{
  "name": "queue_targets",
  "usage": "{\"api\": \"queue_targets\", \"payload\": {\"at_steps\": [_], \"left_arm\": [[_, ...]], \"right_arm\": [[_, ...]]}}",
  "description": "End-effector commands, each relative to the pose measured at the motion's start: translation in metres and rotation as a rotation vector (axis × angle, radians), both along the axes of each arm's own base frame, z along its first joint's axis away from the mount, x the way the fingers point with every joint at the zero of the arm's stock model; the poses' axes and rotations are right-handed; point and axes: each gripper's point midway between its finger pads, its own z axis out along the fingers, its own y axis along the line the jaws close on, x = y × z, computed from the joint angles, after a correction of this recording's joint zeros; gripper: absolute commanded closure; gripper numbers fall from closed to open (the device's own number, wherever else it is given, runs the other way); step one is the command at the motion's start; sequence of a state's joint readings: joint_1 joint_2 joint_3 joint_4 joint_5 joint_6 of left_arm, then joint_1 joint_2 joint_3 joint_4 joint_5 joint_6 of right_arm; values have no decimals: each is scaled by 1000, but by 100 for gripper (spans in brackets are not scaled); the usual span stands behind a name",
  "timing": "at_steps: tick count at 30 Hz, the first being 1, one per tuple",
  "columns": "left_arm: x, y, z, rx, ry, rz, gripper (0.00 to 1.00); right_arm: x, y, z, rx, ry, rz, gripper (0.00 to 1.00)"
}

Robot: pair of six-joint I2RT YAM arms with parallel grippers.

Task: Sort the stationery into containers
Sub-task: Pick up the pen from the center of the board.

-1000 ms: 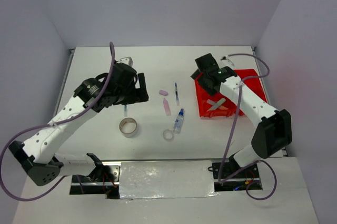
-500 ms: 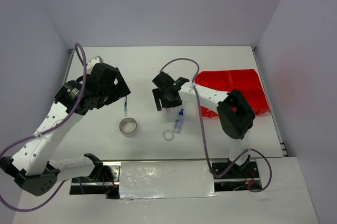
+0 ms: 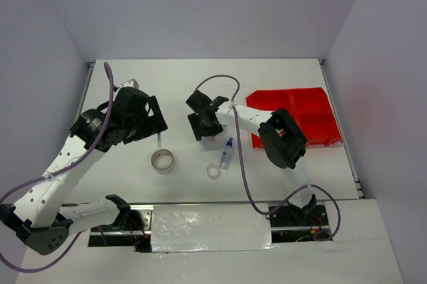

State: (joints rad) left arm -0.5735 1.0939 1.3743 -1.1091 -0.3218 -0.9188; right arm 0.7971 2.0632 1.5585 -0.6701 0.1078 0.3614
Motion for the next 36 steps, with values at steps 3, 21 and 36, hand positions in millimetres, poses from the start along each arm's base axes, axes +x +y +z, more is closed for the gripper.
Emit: {"api": "queue_targets", "payload": {"at_steps": [3,21,36], "left_arm": [[3,-7,14,-31,-50,-64,1],[7,-15,11,-29,-51,-111,1],[5,-11,14,-31,-66,-107,1]], "right_arm": [[22,-4,-5,-19,-38,-42,32],[19,-4,-20,40,2,-41,44],[-5,2,-42,25,48,122,81]]}}
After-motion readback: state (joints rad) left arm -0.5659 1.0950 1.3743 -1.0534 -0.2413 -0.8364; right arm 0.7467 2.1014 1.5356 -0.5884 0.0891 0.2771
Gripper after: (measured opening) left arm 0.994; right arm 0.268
